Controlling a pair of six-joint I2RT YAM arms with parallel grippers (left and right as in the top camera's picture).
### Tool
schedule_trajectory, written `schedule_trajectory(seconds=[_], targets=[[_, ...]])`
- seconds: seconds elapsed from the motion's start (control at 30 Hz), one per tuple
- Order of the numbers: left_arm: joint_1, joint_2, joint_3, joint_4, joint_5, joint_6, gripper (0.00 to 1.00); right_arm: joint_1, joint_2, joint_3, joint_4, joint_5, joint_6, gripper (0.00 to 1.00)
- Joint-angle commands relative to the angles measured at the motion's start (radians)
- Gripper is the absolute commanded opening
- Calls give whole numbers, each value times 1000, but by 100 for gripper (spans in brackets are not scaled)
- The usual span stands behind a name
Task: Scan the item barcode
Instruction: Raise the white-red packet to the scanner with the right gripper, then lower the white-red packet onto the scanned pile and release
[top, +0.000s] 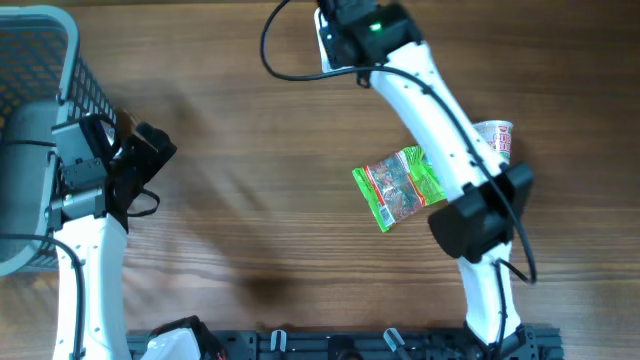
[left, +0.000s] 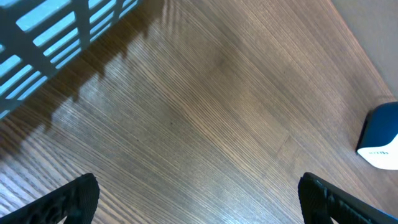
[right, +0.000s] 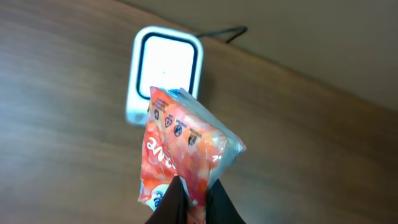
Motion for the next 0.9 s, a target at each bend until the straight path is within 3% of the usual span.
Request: schedule_trajectory(seconds=[0.0, 0.23, 0.4, 0.6, 0.73, 0.83, 0.87], targets=[[9, 8, 8, 0, -3, 1, 100, -8, 93, 19, 82, 117, -29, 4], [9, 8, 8, 0, -3, 1, 100, -29, 179, 18, 275, 76, -24, 4], [9, 8, 8, 0, -3, 1, 100, -52, 115, 19, 222, 77, 10, 4], [9, 8, 8, 0, -3, 1, 100, -53, -231, 19, -35, -46, 69, 4], [9, 8, 8, 0, -3, 1, 100, -53, -487, 18, -352, -117, 111, 4], [9, 8, 8, 0, -3, 1, 100, -59, -552, 18, -581, -114, 187, 4], [9, 8, 8, 0, -3, 1, 100, -62, -560, -13, -578, -171, 188, 4]])
